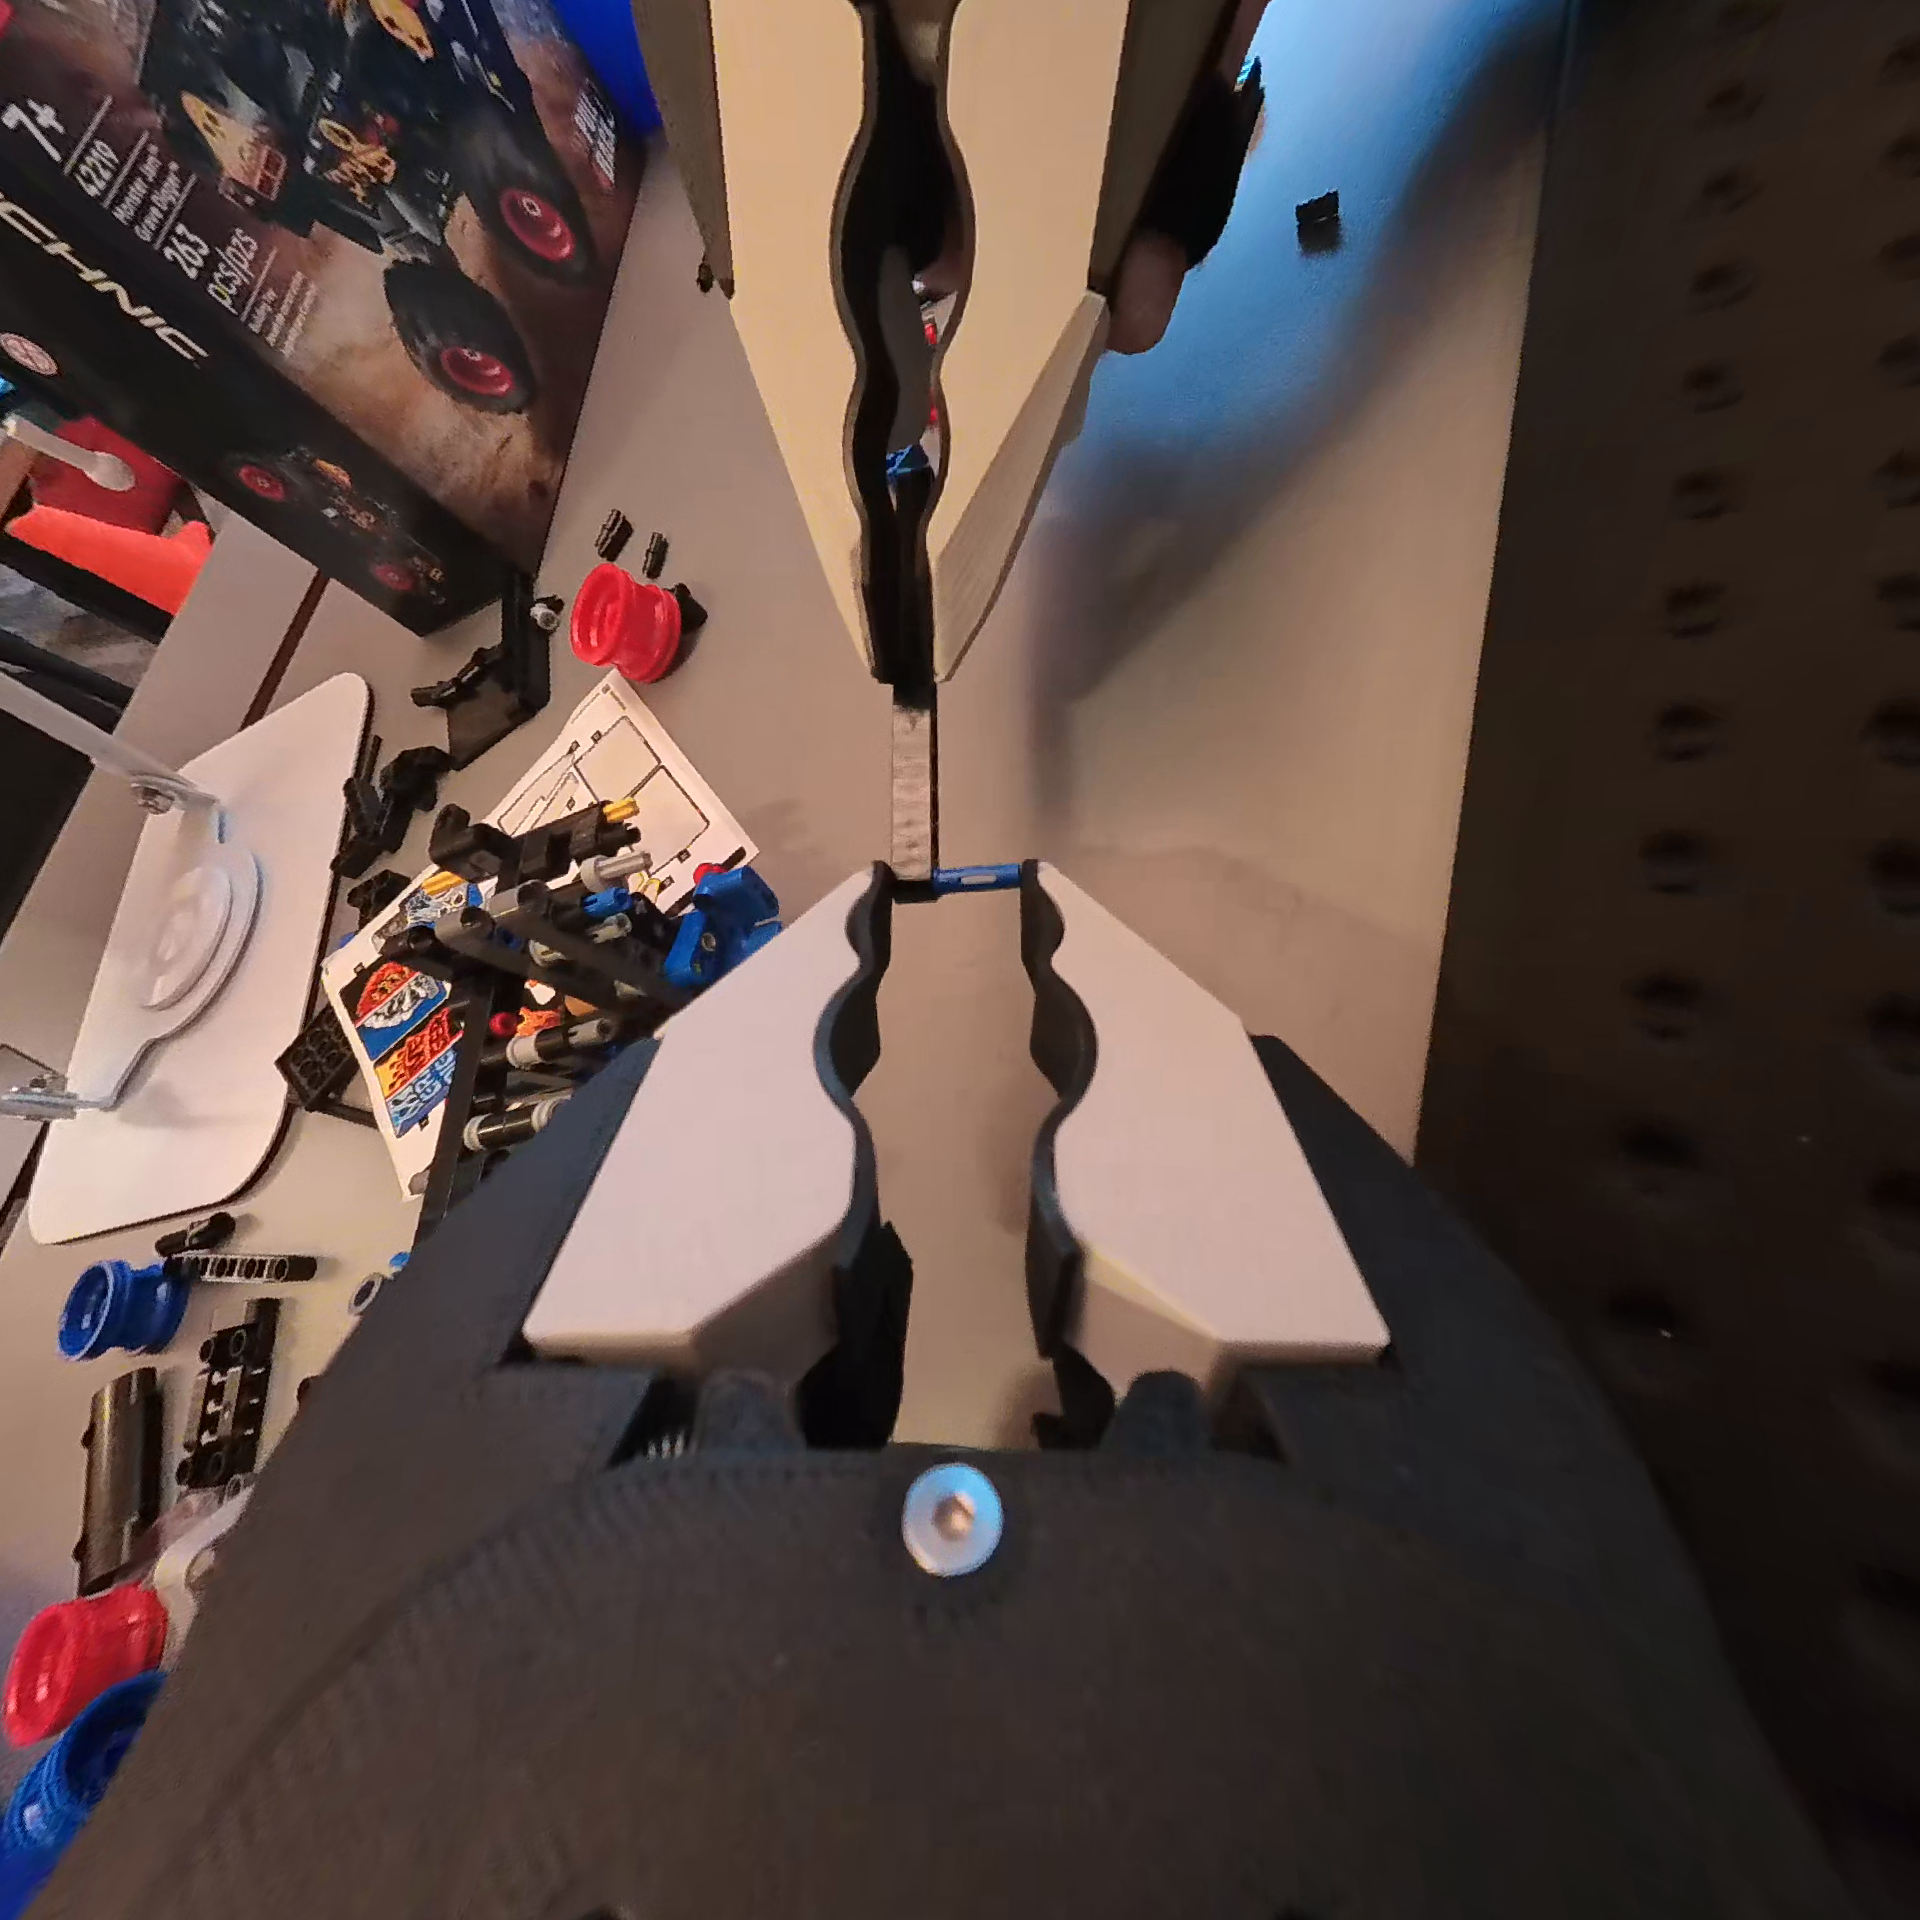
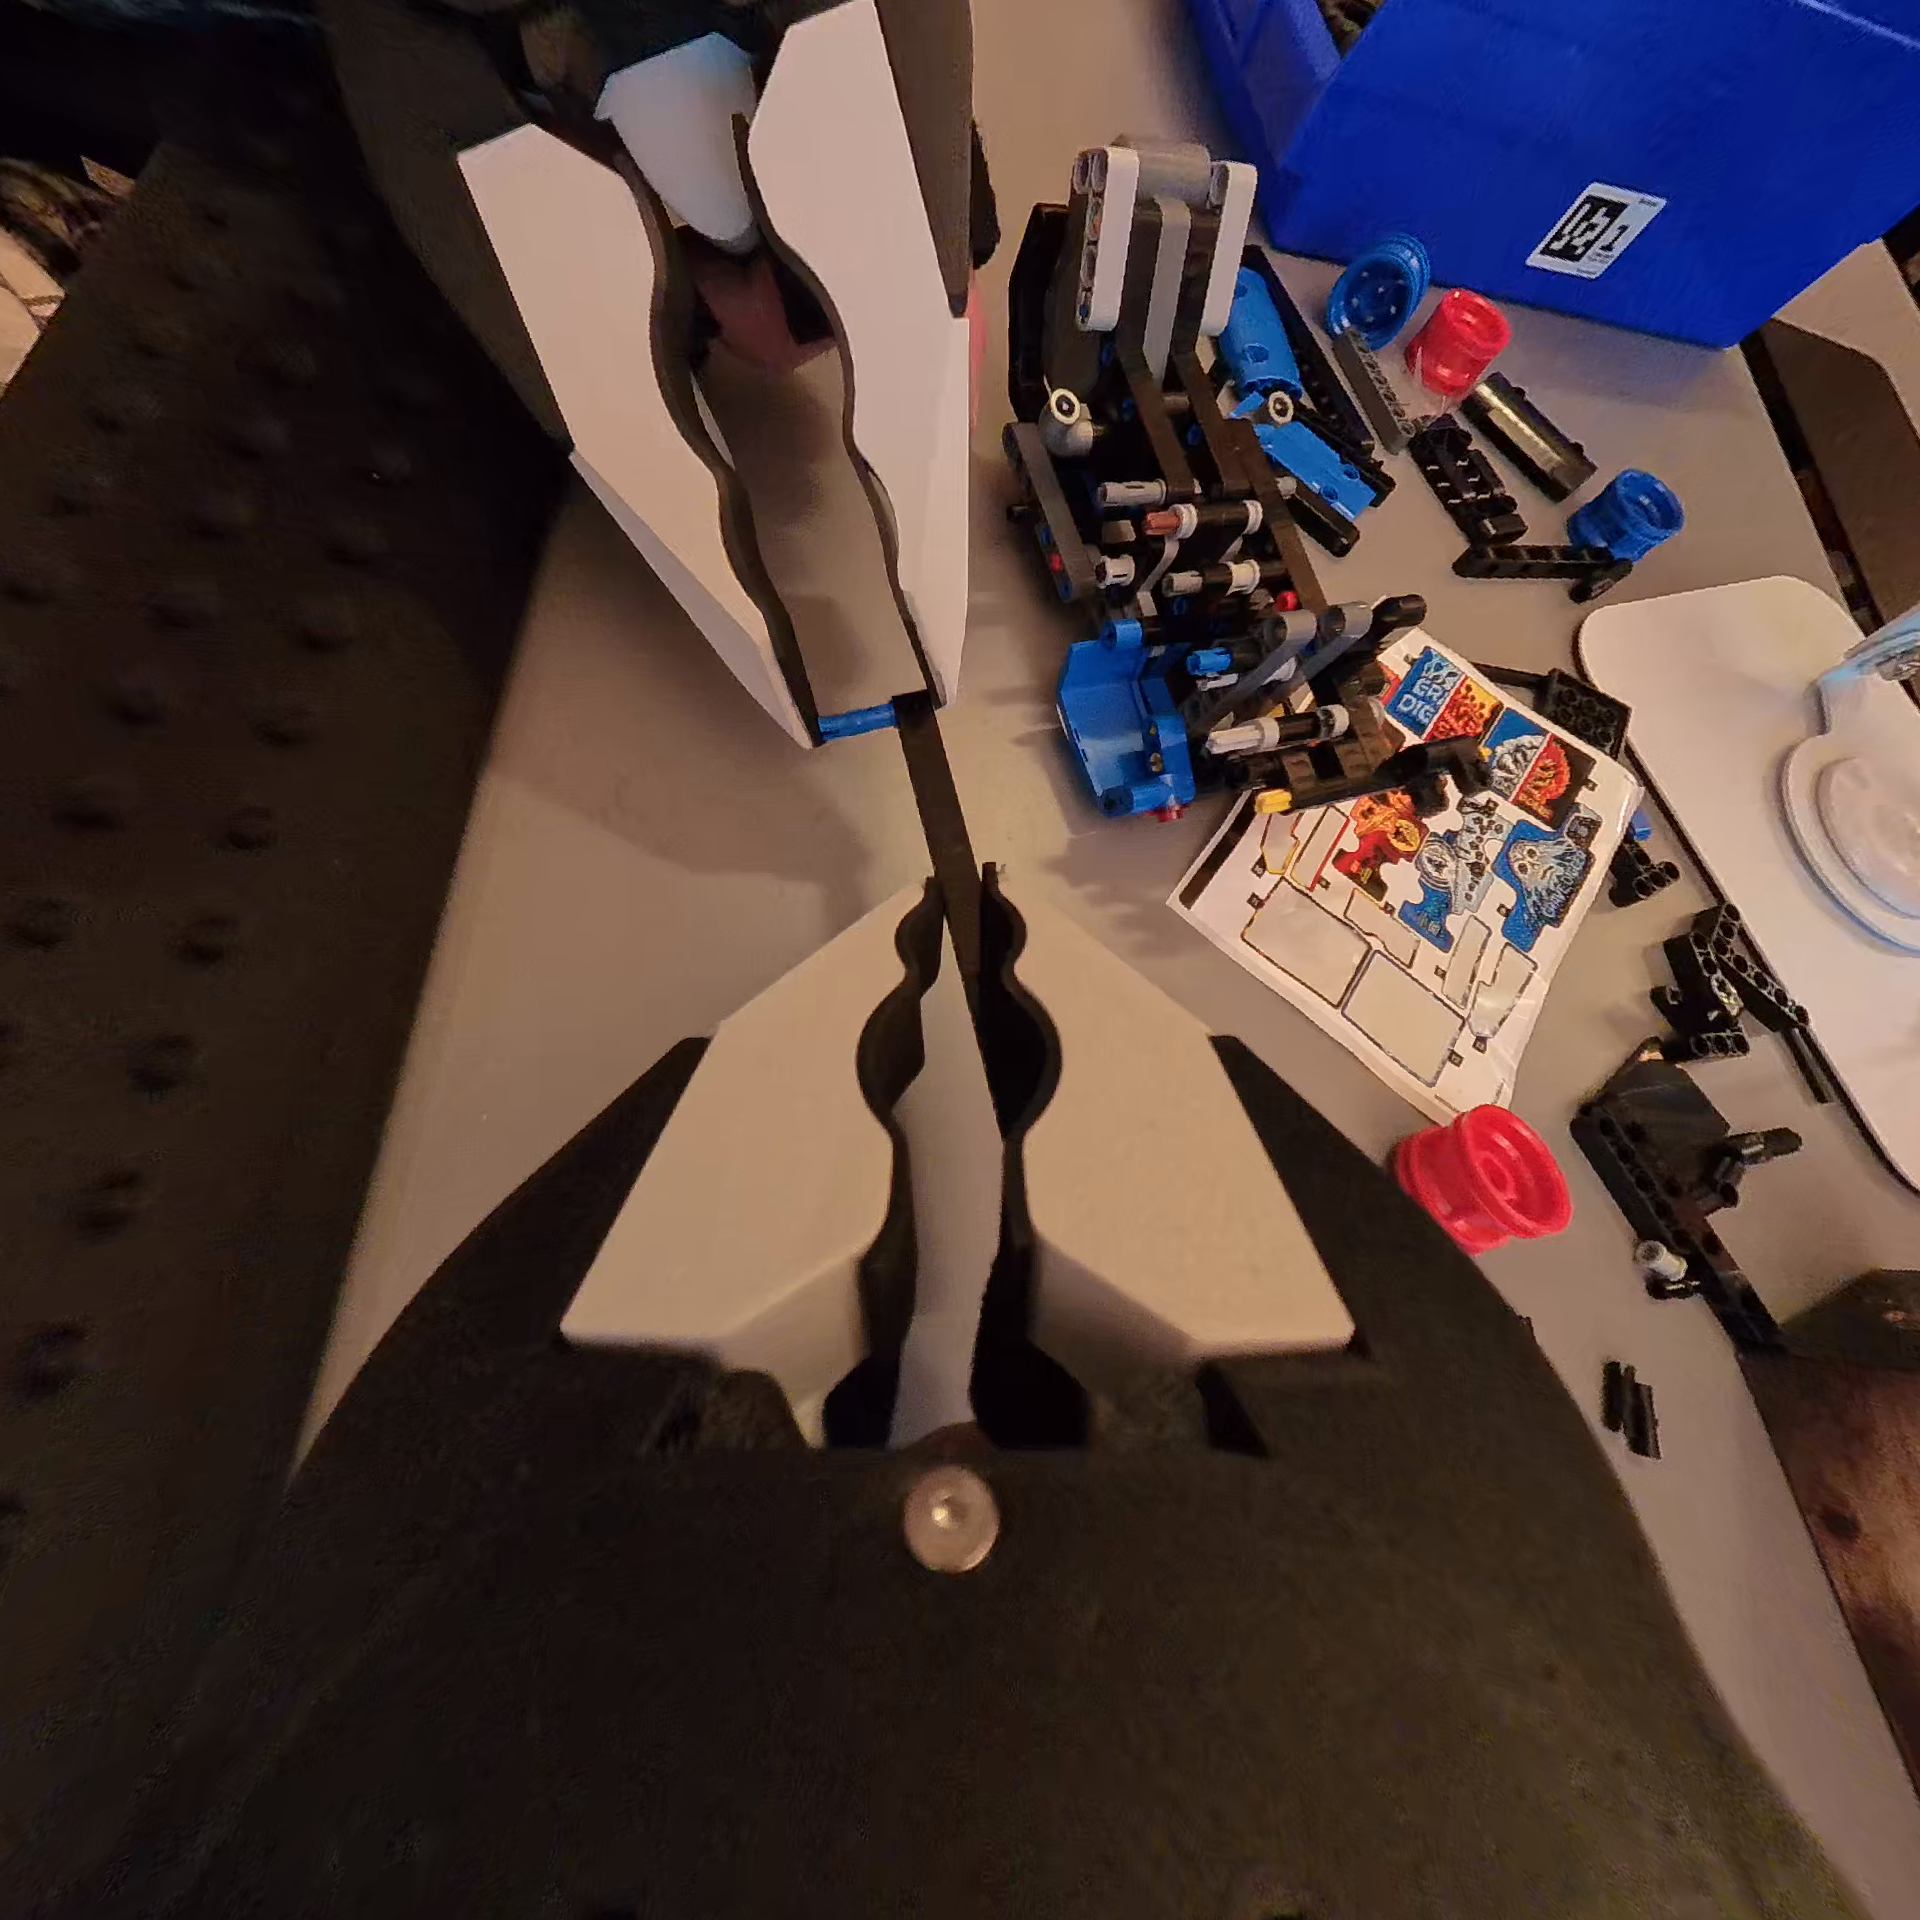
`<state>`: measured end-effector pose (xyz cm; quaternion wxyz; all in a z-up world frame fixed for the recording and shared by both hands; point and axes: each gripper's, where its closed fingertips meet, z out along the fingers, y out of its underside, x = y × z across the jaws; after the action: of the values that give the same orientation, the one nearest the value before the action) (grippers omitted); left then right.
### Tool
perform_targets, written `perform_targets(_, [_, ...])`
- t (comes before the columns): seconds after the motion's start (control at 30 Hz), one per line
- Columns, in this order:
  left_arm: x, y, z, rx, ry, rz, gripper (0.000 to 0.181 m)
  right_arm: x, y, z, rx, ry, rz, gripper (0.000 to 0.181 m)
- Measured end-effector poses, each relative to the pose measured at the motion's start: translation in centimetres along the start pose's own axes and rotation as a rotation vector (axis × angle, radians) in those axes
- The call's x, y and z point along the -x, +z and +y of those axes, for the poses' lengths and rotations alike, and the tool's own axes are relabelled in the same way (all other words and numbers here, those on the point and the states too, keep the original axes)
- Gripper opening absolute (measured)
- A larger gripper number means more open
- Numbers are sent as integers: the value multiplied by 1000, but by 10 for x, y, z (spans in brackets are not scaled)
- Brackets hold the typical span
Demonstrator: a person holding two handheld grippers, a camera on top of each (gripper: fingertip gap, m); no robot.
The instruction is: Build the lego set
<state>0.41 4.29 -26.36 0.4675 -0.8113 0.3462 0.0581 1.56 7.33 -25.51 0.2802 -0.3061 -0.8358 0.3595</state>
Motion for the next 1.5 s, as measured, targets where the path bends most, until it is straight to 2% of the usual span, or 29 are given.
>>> perform_targets(0.1, [0,0,-1,-6,-10,2,25,0,0,0,-4,3,-1,4])
perform_targets(0.3, [-4,2,-2,-25,-79,53,43,-3,-2,-3,-18,7,11,4])
perform_targets(0.47, [-2,5,-1,-23,-67,35,41,-3,-4,-4,-35,16,11,4])
perform_targets(0.73, [1,5,-3,-33,-58,15,26,2,-4,-6,-47,8,-17,4])
perform_targets(1.0, [-1,7,-1,-23,-92,41,45,1,-7,-9,-74,20,-23,5])
perform_targets(1.27, [-2,10,1,-11,-67,37,26,3,-8,-10,-83,16,-37,4])
perform_targets(1.5, [0,9,0,-19,-64,30,25,3,-9,-10,-86,21,-39,5])
